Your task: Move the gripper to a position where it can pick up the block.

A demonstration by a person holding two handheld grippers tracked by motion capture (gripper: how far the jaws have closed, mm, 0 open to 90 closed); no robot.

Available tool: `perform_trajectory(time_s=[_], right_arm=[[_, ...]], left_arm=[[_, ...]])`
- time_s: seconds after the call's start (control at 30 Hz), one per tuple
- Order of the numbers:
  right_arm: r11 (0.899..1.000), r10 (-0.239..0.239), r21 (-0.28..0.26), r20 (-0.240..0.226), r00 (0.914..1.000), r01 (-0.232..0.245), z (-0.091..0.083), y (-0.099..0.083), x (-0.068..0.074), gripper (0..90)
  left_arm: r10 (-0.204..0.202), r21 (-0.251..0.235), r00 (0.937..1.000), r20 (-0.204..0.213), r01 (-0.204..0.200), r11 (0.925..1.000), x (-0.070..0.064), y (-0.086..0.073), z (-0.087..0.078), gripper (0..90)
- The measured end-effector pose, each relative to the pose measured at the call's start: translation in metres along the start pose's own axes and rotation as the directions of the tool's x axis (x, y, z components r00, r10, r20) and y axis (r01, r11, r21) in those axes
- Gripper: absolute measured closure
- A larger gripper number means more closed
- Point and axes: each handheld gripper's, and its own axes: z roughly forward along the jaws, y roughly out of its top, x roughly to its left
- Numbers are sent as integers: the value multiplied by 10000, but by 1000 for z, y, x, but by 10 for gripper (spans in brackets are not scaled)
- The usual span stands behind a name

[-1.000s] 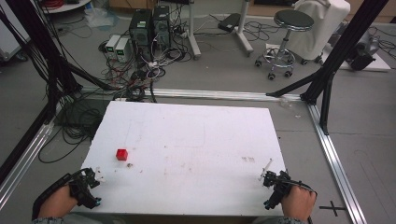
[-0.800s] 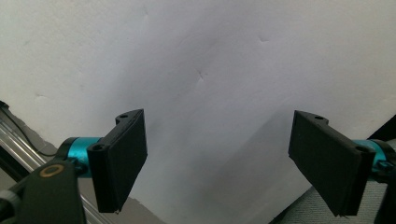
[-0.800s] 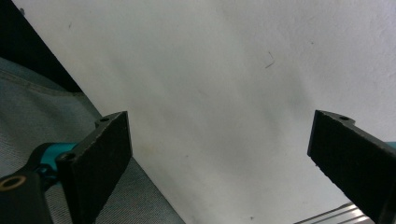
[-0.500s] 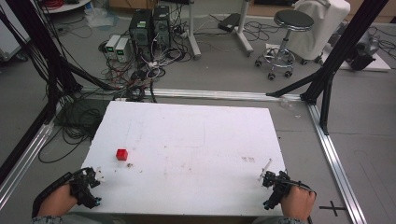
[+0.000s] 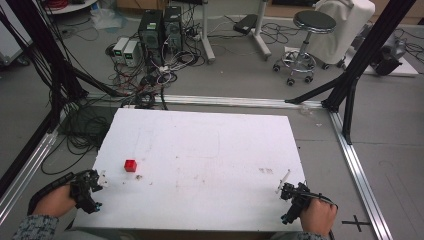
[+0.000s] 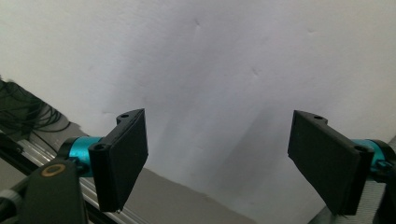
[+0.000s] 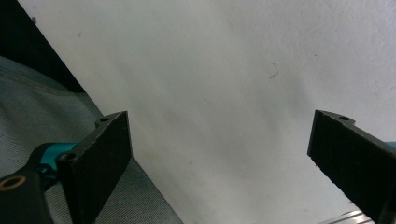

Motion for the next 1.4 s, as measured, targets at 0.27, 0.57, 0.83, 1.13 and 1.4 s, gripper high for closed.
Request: perform_trajectory(time_s=[0.27, 0.57, 0.83, 1.13, 1.4], right_arm=[[10000, 25, 15, -57, 10000, -25, 1, 0, 0, 57], [10000, -32, 27, -36, 10000, 32, 1, 2, 0, 57], [10000, -71, -2, -60, 10000, 71, 2, 3, 0, 57], [10000, -48, 31, -90, 9999, 48, 2, 3, 0, 57], [9999, -79, 80, -131, 9999, 80, 4, 1, 0, 57]], left_arm=[[963, -58, 9953, -67, -964, 9953, 22, 13, -10, 205], [2133, 82, 9769, -97, -2132, 9770, 39, 34, -19, 207], [2949, 40, 9555, 18, -2949, 9555, 54, 53, -21, 207], [3727, 50, 9278, 169, -3729, 9279, 68, 79, -21, 207], [4837, -86, 8743, 413, -4837, 8752, 71, 95, -17, 207]])
